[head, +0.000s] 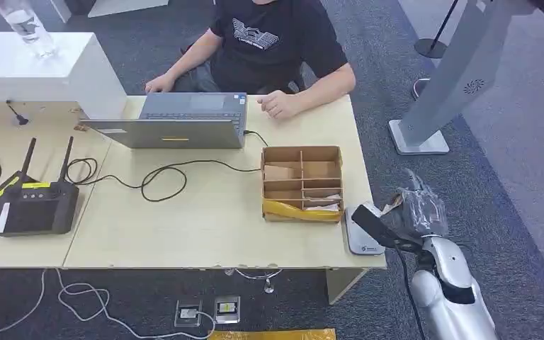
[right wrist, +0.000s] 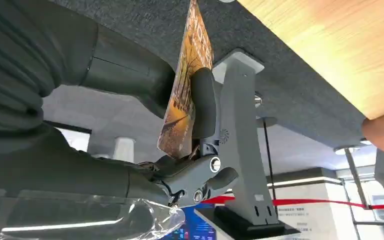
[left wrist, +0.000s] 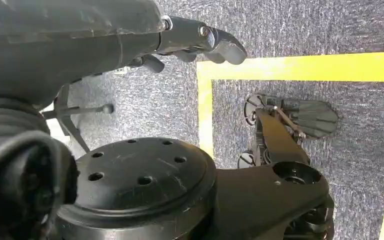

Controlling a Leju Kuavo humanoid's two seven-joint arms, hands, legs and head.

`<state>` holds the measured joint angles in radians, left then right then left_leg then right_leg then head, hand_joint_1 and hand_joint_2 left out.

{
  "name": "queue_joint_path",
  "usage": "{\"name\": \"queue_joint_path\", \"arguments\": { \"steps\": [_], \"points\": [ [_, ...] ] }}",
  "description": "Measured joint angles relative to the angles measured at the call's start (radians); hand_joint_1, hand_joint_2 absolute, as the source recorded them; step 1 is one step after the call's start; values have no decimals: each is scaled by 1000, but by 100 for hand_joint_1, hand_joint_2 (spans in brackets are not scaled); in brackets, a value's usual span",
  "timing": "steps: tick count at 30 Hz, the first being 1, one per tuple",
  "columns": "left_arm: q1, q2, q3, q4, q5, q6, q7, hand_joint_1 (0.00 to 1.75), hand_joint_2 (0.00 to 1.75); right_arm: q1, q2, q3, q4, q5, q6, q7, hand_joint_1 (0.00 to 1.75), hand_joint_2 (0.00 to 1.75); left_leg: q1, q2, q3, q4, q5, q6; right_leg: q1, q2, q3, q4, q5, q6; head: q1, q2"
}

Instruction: Pass the card to the sensor for recognition and then transmit it.

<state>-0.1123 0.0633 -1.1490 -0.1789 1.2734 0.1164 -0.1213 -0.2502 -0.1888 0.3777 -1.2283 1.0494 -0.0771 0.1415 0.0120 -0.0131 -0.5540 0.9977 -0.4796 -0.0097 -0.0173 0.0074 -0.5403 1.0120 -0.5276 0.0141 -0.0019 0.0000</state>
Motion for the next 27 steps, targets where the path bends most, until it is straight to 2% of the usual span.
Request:
{"name": "queue_joint_path", "arguments": {
  "steps": [13,27],
  "points": [
    [0,1,0,2,0,0,3,0,0,26,3,-11,16,-27,2,-33,175,175,0,0,0,0,0,0,0,0,0,0,0,0,0,0],
    [-2,10,0,3,0,0,6,0,0,18,58,8,98,-77,-42,-92,175,175,0,0,-1,0,0,0,0,0,0,0,0,0,0,0]
  ]
}}
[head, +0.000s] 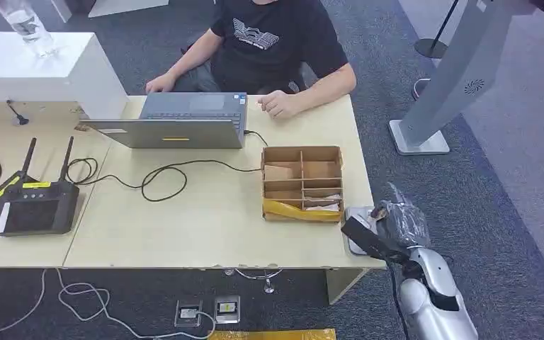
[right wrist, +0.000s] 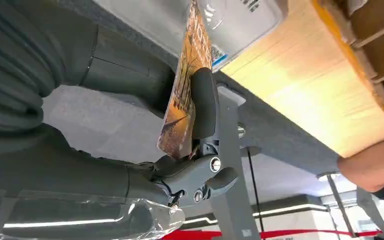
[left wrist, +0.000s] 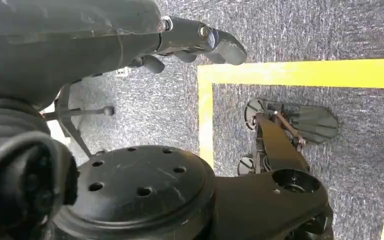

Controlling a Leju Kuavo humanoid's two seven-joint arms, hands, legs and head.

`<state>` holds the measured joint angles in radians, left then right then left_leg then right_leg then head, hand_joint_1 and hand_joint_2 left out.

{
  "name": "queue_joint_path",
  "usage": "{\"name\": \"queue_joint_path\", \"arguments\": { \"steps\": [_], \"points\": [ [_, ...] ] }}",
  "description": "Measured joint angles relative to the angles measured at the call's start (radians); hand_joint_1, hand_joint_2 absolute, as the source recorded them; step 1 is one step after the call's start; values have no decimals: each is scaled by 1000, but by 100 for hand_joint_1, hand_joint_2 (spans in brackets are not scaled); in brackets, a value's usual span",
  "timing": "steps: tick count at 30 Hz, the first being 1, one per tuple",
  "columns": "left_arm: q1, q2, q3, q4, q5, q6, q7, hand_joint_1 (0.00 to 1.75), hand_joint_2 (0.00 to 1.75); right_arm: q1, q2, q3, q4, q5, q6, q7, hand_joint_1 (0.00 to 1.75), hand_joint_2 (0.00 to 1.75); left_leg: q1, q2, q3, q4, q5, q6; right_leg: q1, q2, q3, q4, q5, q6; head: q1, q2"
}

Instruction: Pass the card to the sensor for recognition and then transmit it.

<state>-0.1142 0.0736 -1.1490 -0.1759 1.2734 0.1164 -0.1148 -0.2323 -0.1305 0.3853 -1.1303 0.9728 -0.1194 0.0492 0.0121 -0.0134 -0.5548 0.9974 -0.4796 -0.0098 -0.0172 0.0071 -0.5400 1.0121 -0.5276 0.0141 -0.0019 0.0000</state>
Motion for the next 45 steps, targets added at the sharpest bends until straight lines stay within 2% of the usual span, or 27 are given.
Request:
{"name": "queue_joint_path", "arguments": {
  "steps": [8,15,21,45],
  "points": [
    [-1,5,0,0,0,0,-4,0,0,-19,29,17,57,-35,-29,-18,175,175,0,0,0,0,0,0,0,0,0,0,0,0,0,0],
    [-1,17,0,0,8,0,-5,0,0,-23,33,17,85,-92,-40,-40,175,175,0,0,0,0,0,0,0,0,0,0,0,0,0,0],
    [-1,19,0,0,11,0,18,0,0,-27,33,17,98,-110,-40,-54,175,175,0,0,0,0,0,0,0,0,0,0,0,0,0,0],
    [0,19,0,0,11,0,6,0,0,-26,21,-4,101,-136,-68,-23,175,175,0,0,1,0,0,0,0,0,0,0,0,0,0,0]
  ]
}}
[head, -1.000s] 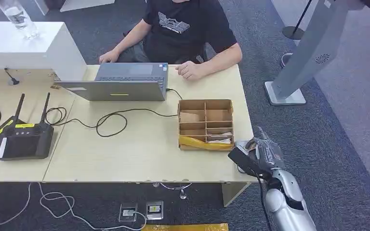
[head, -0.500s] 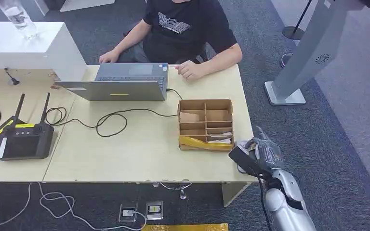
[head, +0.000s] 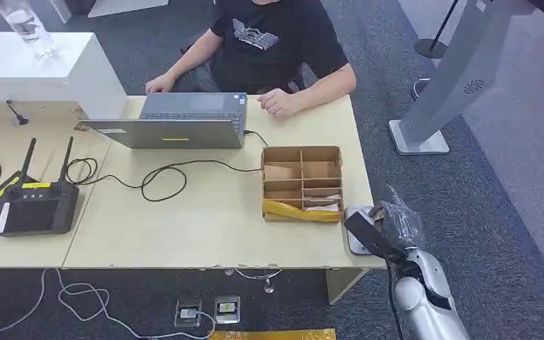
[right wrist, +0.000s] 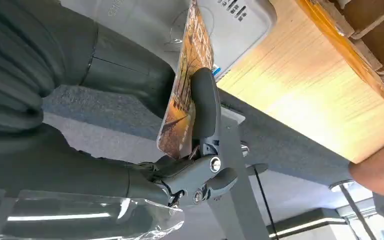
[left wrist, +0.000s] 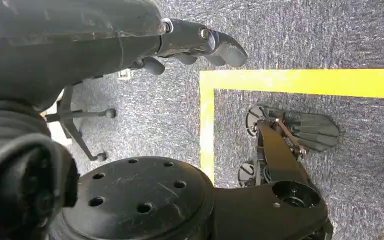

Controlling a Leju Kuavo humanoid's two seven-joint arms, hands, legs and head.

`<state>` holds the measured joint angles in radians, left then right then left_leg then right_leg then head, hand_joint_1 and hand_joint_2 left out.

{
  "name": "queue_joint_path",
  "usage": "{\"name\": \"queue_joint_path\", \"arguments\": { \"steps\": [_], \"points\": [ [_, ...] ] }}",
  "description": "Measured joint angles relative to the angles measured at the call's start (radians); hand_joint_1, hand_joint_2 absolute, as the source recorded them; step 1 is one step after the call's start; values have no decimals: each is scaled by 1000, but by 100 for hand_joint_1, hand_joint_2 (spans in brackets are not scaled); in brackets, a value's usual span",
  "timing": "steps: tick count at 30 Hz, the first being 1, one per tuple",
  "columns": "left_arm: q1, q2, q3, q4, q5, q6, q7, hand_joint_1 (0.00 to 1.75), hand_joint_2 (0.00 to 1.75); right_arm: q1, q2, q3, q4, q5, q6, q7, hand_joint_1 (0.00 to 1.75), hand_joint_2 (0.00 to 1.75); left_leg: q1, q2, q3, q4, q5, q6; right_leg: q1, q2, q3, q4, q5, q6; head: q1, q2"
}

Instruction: Pass the card to the sensor for recognition and then transmit it.

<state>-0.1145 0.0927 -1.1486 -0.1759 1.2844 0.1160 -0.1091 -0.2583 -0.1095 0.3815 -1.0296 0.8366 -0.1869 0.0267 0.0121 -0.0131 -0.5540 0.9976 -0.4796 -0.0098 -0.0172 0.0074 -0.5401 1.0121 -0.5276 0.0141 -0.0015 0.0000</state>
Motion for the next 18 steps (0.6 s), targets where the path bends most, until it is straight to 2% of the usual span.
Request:
{"name": "queue_joint_path", "arguments": {
  "steps": [10,18],
  "points": [
    [0,0,0,0,0,0,-1,0,0,8,-10,-26,-24,5,-13,17,175,175,0,0,0,0,0,0,0,0,0,0,0,0,0,0],
    [0,0,0,0,0,0,-32,0,0,32,-34,-68,-83,34,2,36,175,175,0,1,0,0,0,0,0,0,0,0,0,0,0,0]
  ]
}}
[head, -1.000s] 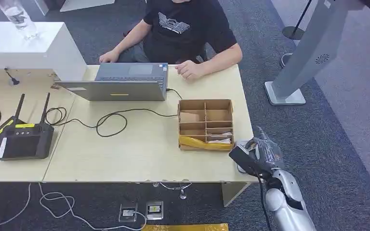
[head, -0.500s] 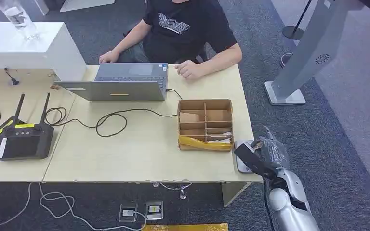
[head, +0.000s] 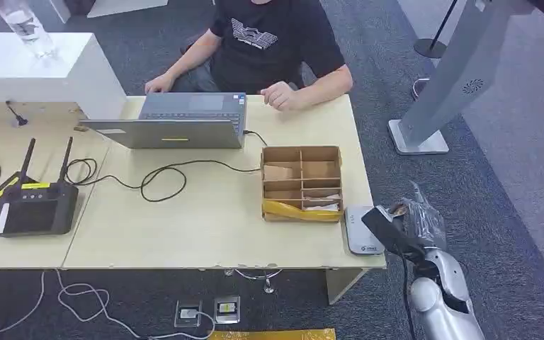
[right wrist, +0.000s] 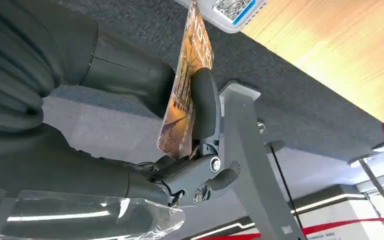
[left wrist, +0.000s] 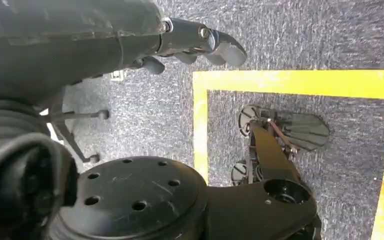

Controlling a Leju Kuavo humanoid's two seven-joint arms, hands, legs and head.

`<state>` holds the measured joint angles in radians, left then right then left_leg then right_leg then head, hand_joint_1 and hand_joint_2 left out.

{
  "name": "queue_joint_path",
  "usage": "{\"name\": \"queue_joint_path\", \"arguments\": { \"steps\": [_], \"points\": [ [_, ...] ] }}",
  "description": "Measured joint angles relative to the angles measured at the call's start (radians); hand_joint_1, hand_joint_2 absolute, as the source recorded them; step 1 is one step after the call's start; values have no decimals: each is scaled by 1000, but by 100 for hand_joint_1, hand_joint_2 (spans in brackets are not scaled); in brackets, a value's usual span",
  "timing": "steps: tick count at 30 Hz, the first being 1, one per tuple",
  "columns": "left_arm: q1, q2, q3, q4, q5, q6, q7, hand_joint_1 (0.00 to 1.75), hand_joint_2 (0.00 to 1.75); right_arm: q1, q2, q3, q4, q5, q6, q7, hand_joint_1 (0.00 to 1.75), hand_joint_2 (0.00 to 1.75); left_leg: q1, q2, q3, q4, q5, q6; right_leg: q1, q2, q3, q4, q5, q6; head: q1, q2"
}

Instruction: Pass the card to the sensor for recognition and then transmit it.

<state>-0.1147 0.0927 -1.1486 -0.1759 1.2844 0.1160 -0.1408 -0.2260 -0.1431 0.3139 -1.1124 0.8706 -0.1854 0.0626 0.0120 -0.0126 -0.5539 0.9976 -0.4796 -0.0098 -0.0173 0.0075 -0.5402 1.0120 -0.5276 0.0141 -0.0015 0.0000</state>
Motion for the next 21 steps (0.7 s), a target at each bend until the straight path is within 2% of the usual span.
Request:
{"name": "queue_joint_path", "arguments": {
  "steps": [7,15,21],
  "points": [
    [0,0,0,0,0,0,-1,0,0,12,1,-6,-5,21,20,-14,175,175,0,0,0,0,0,0,0,0,0,0,0,0,0,0],
    [0,0,0,0,0,0,9,0,0,18,8,-6,-4,25,9,-29,175,175,0,0,0,0,0,0,0,0,0,0,0,0,0,0],
    [0,0,0,0,-17,0,9,0,0,-15,1,-3,-113,102,51,47,175,175,0,0,0,0,0,0,0,0,0,0,0,0,0,0]
  ]
}}
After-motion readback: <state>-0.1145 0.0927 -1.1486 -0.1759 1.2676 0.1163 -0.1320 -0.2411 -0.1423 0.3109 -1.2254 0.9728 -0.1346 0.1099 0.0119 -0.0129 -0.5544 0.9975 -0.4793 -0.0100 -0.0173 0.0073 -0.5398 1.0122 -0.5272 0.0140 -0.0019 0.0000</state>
